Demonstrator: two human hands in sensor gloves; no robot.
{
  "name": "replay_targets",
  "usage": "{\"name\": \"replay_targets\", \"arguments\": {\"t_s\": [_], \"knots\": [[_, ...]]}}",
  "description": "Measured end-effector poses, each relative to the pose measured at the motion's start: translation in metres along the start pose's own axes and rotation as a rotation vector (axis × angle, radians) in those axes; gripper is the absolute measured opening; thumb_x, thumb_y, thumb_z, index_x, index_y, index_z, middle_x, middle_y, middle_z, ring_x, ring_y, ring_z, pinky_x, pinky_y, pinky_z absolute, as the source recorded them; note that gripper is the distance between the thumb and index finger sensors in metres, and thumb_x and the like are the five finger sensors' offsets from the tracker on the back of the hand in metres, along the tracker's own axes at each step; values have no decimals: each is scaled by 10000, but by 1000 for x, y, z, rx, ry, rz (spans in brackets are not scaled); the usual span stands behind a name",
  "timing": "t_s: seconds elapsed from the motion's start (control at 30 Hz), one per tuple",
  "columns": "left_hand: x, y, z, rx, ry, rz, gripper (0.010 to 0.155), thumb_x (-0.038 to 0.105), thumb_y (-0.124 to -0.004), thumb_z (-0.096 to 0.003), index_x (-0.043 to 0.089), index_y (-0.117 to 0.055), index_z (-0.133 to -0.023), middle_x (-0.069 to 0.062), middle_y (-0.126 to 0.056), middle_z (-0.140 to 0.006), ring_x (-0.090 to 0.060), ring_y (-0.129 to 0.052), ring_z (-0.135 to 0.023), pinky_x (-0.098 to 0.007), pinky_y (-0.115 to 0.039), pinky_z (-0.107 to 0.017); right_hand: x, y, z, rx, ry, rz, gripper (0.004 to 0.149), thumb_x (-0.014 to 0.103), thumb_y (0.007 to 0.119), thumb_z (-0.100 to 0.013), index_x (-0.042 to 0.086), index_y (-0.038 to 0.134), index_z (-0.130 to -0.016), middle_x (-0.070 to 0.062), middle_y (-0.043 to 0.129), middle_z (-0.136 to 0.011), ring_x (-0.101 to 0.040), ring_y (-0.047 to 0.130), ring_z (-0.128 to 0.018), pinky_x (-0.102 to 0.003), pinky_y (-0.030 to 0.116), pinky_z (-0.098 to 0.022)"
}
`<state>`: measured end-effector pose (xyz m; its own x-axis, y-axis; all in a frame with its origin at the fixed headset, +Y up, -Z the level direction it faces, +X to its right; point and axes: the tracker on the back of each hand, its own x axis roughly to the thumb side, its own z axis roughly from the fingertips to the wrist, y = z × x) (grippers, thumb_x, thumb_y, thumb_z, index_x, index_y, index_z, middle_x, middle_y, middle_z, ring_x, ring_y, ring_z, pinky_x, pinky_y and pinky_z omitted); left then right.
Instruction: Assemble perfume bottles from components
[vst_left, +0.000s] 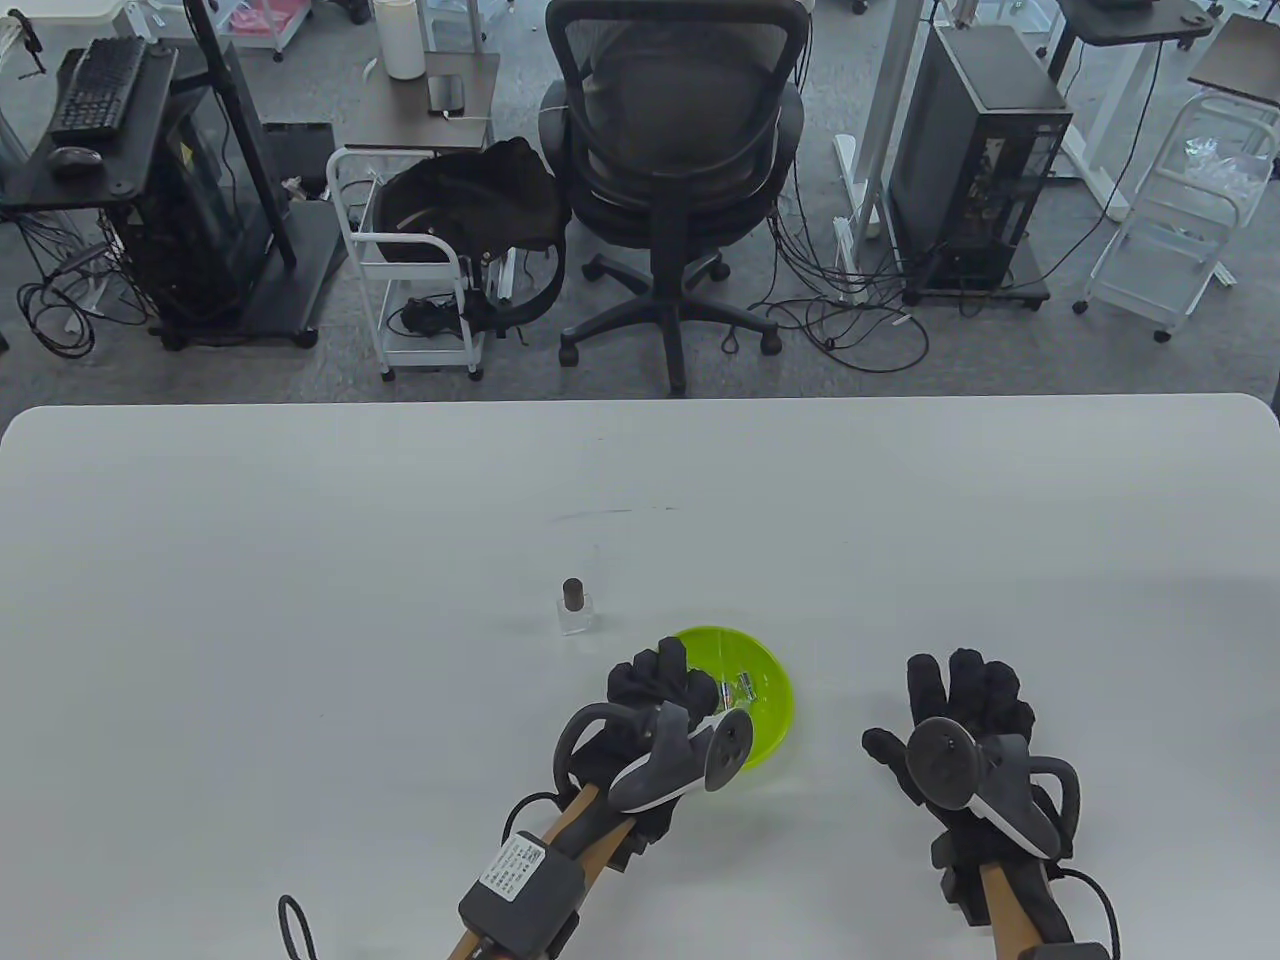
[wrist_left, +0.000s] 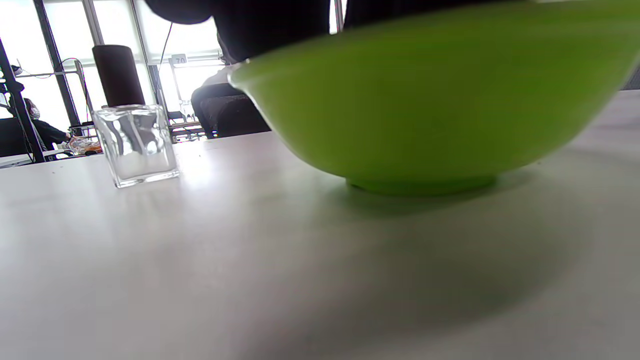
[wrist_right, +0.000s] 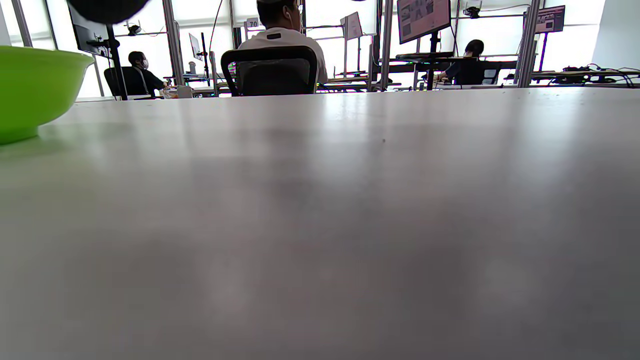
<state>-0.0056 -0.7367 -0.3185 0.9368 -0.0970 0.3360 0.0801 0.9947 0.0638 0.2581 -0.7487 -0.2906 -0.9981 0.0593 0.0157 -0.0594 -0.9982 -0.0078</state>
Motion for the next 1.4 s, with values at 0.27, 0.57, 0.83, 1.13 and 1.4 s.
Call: {"name": "replay_targets", "arguments": {"t_s": [0.27,0.57,0.83,1.13,1.4], "knots": [[4,-1,-1,-5,-41,-9,542,472,-803,-471,286,-677,-965,-173,-463,-1210,-426,-585,-1050,-550,-512,-793,1,1,0,5,-6,-3,889,650,536,-548,107,240,-1186,-380,193,-1195,-686,245,-1056,-798,382,-720],[-5,21,19,172,-115,72,552,502,-768,-503,217,-614,-950,-203,-590,-1148,-546,-693,-1010,-581,-634,-770,1,0,1,-9,-15,-26,896,669,515,-541,111,234,-1183,-366,189,-1201,-674,246,-1066,-793,377,-728],[-37,34,39,354,-93,251,509,477,-780,-517,196,-579,-891,-146,-777,-1000,-353,-955,-833,-432,-822,-664,6,2,1,-6,-34,-9,897,673,501,-540,122,211,-1185,-365,196,-1201,-671,253,-1068,-792,381,-728],[-78,27,62,387,23,252,548,495,-833,-485,266,-567,-906,-86,-794,-893,-188,-917,-665,-381,-767,-616,11,4,3,-7,-53,10,894,669,500,-542,119,211,-1184,-365,204,-1201,-671,263,-1068,-791,386,-726],[-97,4,63,317,72,277,603,501,-855,-466,222,-602,-937,-72,-825,-858,-177,-937,-643,-377,-789,-607,26,1,3,-23,-84,23,875,657,512,-552,134,207,-1183,-348,201,-1209,-658,268,-1078,-778,386,-746]]}}
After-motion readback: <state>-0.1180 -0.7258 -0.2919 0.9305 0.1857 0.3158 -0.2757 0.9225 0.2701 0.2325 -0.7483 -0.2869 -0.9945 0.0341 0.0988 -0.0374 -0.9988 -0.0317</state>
